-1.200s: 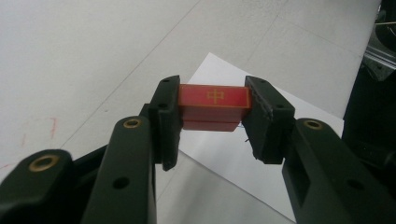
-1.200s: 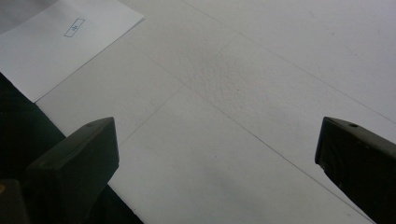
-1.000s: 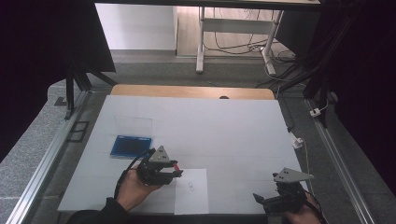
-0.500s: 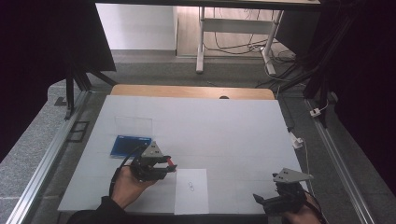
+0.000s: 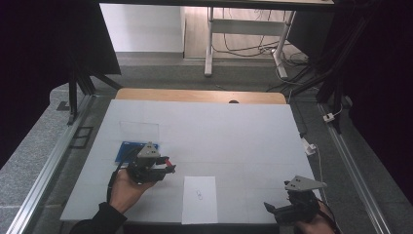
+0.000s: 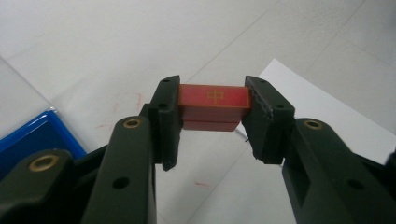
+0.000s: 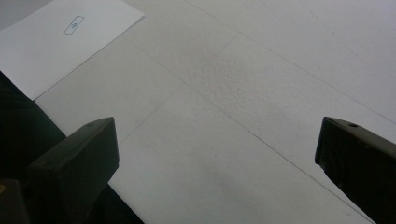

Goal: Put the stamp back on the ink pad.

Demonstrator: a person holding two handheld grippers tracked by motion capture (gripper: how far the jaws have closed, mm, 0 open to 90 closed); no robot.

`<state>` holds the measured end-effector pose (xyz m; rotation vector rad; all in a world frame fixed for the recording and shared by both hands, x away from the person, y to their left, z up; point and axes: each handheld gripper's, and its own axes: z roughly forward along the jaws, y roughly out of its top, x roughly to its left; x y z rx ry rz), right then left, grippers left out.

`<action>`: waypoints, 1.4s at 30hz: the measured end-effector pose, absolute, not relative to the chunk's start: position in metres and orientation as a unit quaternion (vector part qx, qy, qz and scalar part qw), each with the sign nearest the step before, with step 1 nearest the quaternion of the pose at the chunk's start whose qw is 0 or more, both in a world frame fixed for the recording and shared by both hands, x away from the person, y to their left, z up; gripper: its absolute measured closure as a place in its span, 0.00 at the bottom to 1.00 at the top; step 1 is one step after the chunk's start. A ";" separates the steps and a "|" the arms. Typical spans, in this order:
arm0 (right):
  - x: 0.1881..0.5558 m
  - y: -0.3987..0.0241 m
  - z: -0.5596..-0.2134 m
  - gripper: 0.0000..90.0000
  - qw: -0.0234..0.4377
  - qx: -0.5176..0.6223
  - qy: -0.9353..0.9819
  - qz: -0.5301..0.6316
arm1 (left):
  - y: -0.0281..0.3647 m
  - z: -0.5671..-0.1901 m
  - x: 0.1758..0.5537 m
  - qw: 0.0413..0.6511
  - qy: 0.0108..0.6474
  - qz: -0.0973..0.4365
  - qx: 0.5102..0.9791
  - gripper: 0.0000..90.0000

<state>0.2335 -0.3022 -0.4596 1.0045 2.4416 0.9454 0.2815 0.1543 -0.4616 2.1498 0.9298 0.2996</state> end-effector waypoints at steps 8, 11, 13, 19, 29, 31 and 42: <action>0.234 -0.302 -0.460 0.00 0.168 0.353 0.858 0.332 | 0.170 -0.462 0.288 0.378 0.387 0.128 0.831 0.65; 0.234 -0.302 -0.460 0.00 0.168 0.354 0.859 0.331 | 0.178 -0.462 0.291 0.379 0.397 0.132 0.826 0.65; 0.234 -0.302 -0.460 0.00 0.168 0.354 0.859 0.331 | 0.184 -0.462 0.293 0.378 0.404 0.135 0.822 0.65; 0.234 -0.302 -0.460 0.00 0.168 0.354 0.859 0.330 | 0.197 -0.464 0.299 0.376 0.426 0.141 0.811 0.65; 0.234 -0.302 -0.460 0.00 0.169 0.354 0.859 0.330 | 0.213 -0.468 0.306 0.367 0.448 0.147 0.802 0.65; 0.234 -0.302 -0.460 0.00 0.169 0.354 0.858 0.330 | 0.216 -0.469 0.308 0.365 0.451 0.149 0.800 0.65; 0.234 -0.301 -0.460 0.00 0.169 0.354 0.859 0.329 | 0.232 -0.474 0.317 0.355 0.475 0.157 0.790 0.65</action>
